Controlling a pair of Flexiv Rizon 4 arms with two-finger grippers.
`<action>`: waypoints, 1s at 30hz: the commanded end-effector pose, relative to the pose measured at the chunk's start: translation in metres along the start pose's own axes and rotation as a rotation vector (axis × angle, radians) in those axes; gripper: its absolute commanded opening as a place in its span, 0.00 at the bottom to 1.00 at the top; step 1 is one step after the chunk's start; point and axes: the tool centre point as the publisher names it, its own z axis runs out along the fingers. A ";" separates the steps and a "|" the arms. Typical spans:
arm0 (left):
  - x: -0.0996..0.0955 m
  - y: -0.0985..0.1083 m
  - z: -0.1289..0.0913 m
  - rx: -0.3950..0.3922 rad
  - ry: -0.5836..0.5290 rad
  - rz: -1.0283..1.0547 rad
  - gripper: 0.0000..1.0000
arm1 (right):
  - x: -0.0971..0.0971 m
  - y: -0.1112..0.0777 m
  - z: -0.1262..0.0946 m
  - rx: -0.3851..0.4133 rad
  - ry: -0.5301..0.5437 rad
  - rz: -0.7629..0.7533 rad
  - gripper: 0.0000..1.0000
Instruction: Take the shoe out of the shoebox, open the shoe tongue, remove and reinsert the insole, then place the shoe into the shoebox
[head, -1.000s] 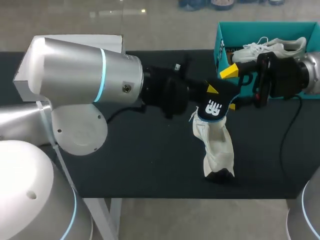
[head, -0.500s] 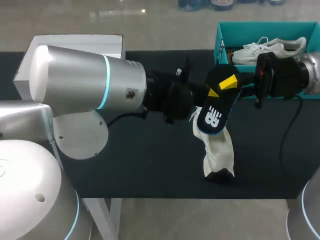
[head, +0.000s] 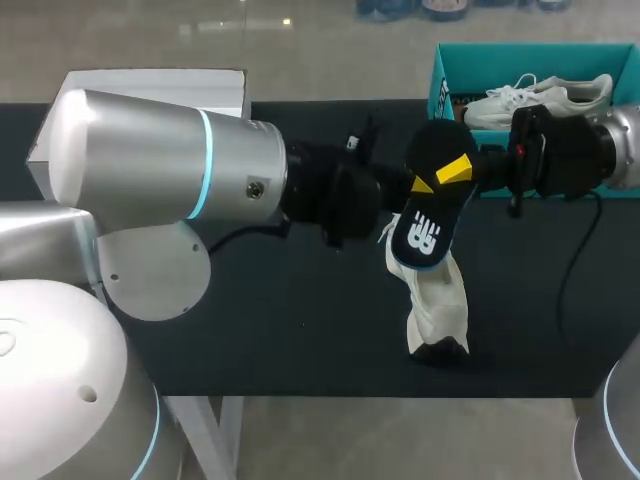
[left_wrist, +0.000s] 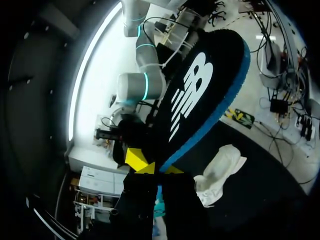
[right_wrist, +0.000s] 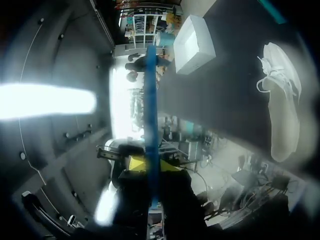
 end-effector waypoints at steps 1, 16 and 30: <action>0.005 -0.002 -0.002 0.004 0.001 -0.007 0.00 | 0.000 0.002 -0.002 -0.001 0.000 0.001 0.00; 0.017 0.001 -0.013 0.024 0.035 -0.038 1.00 | 0.000 0.002 -0.002 -0.001 0.000 0.001 0.00; 0.012 0.009 -0.053 0.001 0.034 -0.037 1.00 | 0.000 0.002 -0.002 -0.001 0.000 0.001 0.00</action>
